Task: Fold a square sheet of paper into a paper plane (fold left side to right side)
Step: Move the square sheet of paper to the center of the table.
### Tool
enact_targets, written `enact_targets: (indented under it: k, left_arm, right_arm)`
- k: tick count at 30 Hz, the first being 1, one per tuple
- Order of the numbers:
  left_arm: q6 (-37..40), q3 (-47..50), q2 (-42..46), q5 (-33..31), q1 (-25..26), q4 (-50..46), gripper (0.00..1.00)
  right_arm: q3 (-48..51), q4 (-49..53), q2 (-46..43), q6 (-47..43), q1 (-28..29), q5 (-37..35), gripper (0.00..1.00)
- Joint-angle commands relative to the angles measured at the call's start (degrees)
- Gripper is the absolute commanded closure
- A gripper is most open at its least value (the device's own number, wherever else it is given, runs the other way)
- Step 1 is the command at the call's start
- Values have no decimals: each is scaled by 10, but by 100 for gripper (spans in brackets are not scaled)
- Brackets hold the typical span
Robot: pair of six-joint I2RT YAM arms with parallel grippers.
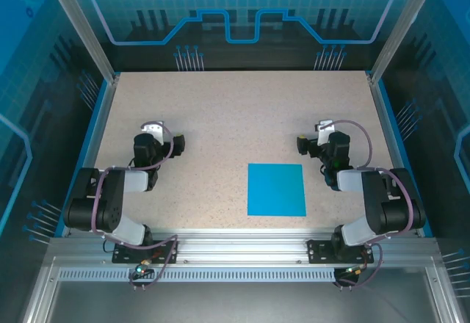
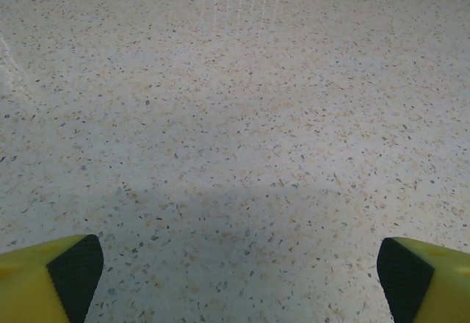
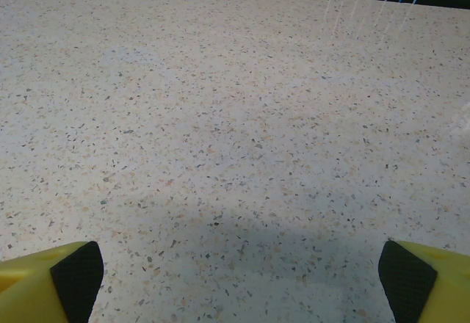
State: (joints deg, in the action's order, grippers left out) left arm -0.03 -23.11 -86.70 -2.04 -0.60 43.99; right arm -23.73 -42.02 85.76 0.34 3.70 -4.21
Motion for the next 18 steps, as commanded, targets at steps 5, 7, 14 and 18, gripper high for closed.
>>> enact_targets:
  k: [5, 7, 14, 18]
  left_arm:
    - [-4, -9, -1, 8, -1, 4, 1]
    - [-4, -9, -1, 8, 0, 5, 1]
    - [-4, -10, -1, 9, 0, 4, 1]
    - [-4, -9, -1, 8, -1, 5, 1]
  right_arm:
    - [-9, -12, 4, -6, -4, 4, 0]
    - [-9, -12, 4, -6, -4, 3, 0]
    - [-9, -11, 4, -5, -5, 5, 0]
    - [-8, -13, 3, -3, -10, 16, 0]
